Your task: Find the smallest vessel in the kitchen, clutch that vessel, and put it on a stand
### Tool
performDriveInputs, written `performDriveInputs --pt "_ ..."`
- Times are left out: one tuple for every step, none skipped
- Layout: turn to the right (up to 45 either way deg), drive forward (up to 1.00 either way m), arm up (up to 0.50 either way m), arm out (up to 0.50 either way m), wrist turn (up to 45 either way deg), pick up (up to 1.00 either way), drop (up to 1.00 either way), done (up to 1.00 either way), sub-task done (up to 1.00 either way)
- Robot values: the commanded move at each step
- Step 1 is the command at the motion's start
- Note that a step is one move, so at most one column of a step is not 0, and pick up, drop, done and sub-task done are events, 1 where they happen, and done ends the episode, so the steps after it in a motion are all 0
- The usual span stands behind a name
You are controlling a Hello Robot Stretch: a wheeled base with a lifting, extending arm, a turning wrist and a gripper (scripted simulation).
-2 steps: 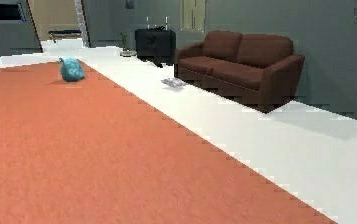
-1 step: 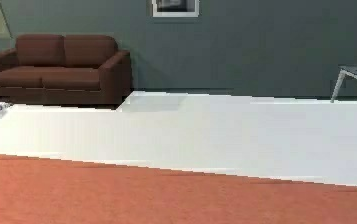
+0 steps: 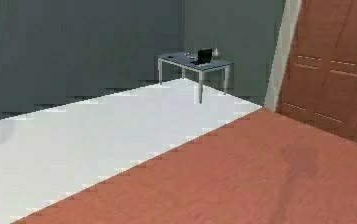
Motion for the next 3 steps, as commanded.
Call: performDriveInputs --pt "45.0 0.00 0.00 0.00 0.0 0.00 0.00 0.00 0.00" --pt "30.0 0.00 0.00 0.00 0.0 0.00 0.00 0.00 0.00" --pt "45.0 0.00 0.00 0.00 0.0 0.00 0.00 0.00 0.00"
